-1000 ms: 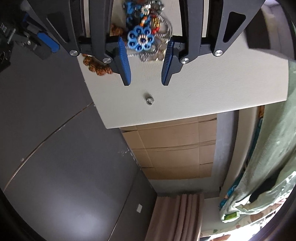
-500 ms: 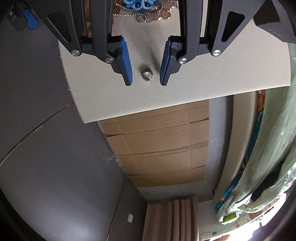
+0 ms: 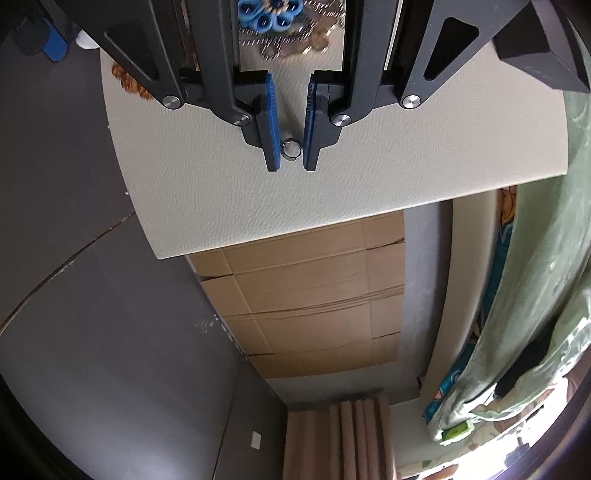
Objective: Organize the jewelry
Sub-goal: 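Drop the ring into the black box with the left tool while the right tool grasps the brown bead bracelet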
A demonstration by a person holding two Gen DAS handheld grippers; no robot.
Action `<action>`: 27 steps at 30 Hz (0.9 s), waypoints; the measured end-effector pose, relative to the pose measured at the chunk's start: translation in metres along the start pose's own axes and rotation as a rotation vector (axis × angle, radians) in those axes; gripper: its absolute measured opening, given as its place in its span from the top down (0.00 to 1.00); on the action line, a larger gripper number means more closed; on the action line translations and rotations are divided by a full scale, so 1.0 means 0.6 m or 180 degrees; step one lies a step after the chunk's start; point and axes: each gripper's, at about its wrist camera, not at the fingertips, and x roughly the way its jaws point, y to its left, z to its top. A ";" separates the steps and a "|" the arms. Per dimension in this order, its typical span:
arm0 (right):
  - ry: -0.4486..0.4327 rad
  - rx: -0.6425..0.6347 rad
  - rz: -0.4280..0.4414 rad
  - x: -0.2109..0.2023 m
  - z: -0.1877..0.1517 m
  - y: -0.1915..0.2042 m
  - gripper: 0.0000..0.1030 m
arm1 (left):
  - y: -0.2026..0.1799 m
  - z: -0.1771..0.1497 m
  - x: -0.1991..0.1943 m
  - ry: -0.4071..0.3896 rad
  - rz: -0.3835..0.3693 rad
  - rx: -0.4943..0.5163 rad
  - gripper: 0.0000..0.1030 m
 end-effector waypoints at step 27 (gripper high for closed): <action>0.0418 -0.0718 -0.0751 0.077 -0.052 0.047 0.72 | 0.129 -0.161 -0.221 -0.0558 -0.0591 -0.0429 0.87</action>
